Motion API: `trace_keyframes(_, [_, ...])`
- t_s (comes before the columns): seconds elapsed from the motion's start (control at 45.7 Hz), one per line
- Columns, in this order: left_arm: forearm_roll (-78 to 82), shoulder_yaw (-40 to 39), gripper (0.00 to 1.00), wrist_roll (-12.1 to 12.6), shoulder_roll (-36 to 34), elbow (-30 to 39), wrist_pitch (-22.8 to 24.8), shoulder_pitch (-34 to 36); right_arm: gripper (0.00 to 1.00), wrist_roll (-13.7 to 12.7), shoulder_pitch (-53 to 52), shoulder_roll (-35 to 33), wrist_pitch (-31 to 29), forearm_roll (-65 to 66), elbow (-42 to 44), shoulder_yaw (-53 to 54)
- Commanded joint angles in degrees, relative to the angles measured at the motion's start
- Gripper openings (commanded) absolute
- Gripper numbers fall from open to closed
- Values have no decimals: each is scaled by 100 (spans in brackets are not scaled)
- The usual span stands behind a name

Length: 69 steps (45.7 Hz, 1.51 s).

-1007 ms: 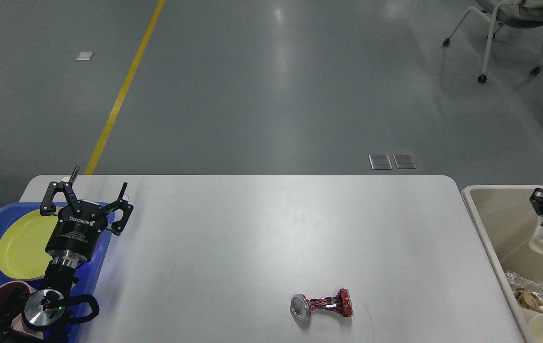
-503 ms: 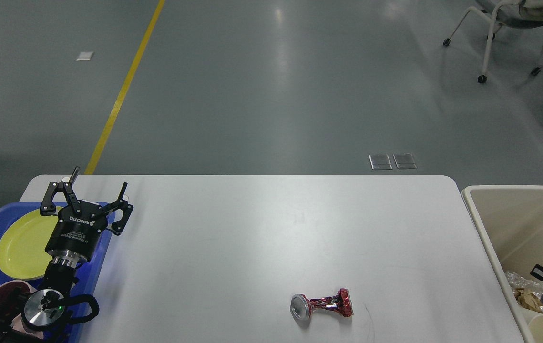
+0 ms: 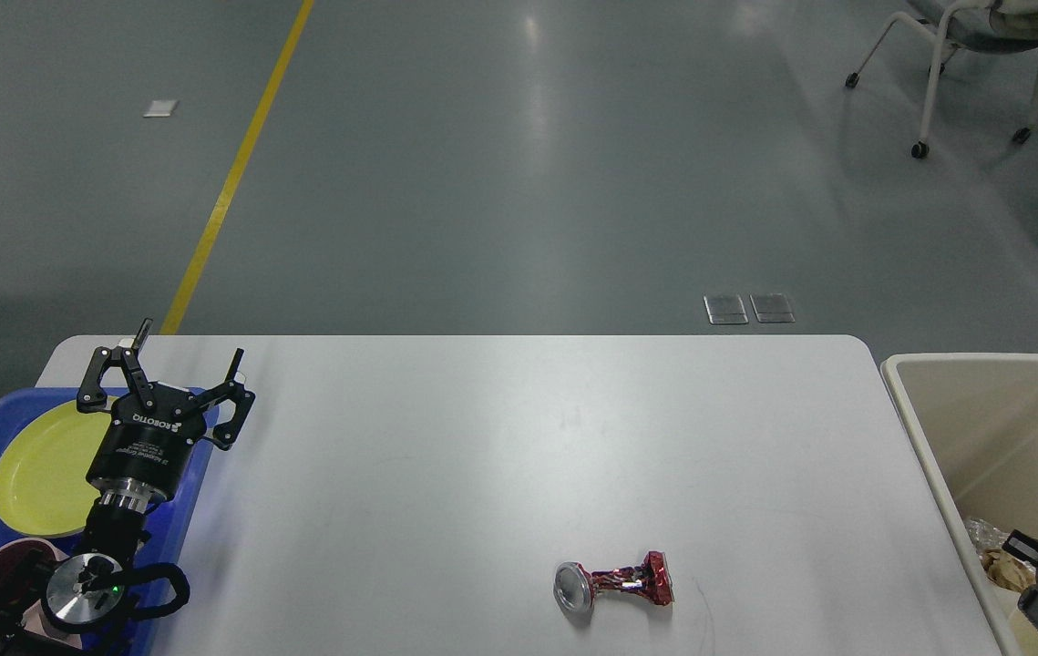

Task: Tidy desktop
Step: 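Carry the white cylinder into the white bin and release it, then raise the right gripper and lower it onto the bottle opener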

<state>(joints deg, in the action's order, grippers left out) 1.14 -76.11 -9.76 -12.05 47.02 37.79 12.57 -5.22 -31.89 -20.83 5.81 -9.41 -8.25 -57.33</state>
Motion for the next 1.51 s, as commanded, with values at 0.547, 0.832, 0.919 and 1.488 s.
trace_keyframes(0.547, [0, 0, 96, 0, 0, 0, 0, 0, 100, 3, -169, -53, 70, 71, -176, 64])
trace_keyframes(0.832, [0, 0, 96, 0, 0, 0, 0, 0, 100, -41, -2249, -879, -168, 325, -2635, -673])
trace_keyframes(0.919, [0, 0, 96, 0, 0, 0, 0, 0, 100, -85, -3427, -949, -361, 528, -3655, -1305])
trace_keyframes(1.488, [0, 0, 96, 0, 0, 0, 0, 0, 100, -120, -9377, 747, -4808, 449, -6722, -2380])
